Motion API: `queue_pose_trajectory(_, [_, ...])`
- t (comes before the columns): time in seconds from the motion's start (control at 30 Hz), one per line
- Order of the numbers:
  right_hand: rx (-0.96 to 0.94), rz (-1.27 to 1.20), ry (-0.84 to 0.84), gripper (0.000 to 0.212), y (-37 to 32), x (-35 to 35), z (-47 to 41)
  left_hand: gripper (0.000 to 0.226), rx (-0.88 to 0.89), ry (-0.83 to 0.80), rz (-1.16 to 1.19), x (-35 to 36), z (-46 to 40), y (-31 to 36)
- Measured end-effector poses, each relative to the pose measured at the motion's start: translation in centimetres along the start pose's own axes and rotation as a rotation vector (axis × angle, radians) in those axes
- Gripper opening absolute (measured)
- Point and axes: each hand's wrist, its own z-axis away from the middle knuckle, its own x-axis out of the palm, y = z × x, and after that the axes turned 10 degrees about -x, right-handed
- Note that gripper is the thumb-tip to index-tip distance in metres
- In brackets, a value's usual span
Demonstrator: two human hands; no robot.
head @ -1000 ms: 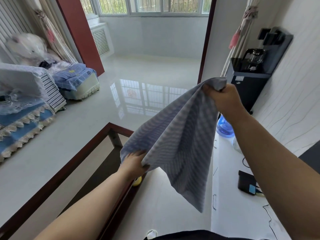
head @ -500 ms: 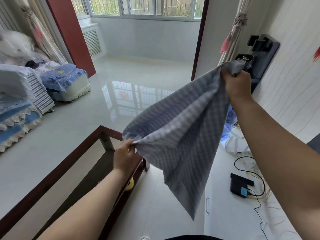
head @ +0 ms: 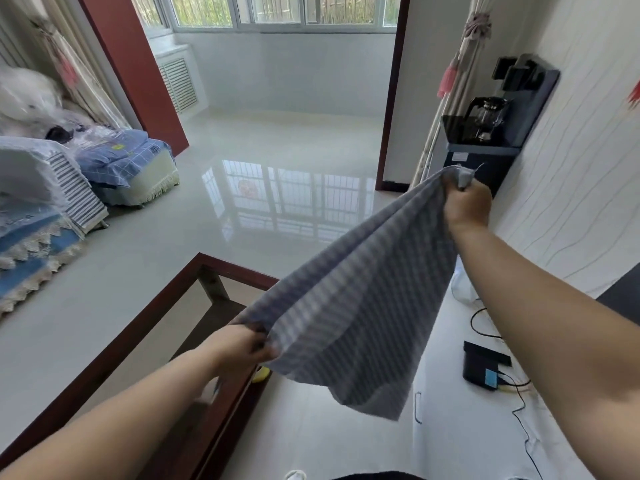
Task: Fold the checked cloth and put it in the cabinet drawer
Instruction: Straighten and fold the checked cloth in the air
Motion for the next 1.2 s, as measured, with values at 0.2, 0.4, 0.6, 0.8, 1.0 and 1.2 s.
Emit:
queue_pose_trajectory(0.2, [0.309, -0.036, 0.14, 0.033, 2.5, -0.5, -1.1, 0.021, 0.455, 0.615, 0.032, 0.9, 0.5, -2.9])
queue_pose_trajectory(0.4, [0.474, -0.086, 0.247, 0.042, 4.1, -1.2, -1.9, 0.017, 0.234, 0.899, 0.424, -2.3, 0.4, -1.1])
queue_pose_trajectory(0.6, [0.61, -0.185, 0.216, 0.049, 6.4, -0.8, -0.6, 0.032, 0.144, 0.876, 0.497, -6.3, -0.3, 0.7])
queue_pose_trajectory(0.8, [0.433, -0.099, 0.003, 0.044, 6.3, 3.2, 3.0, 0.016, 0.143, 0.79, 0.305, -8.0, -2.1, 6.4])
queue_pose_trajectory(1.0, [0.35, -0.116, 0.026, 0.045, 4.9, 4.4, 3.9, 0.02, -0.087, 0.704, 0.508, -10.1, -3.7, 6.6])
queue_pose_trajectory(1.2, [0.473, -0.255, 0.153, 0.018, 7.1, 0.7, 0.5, 0.031, -0.338, 0.3, 0.074, -7.3, -1.0, -7.0])
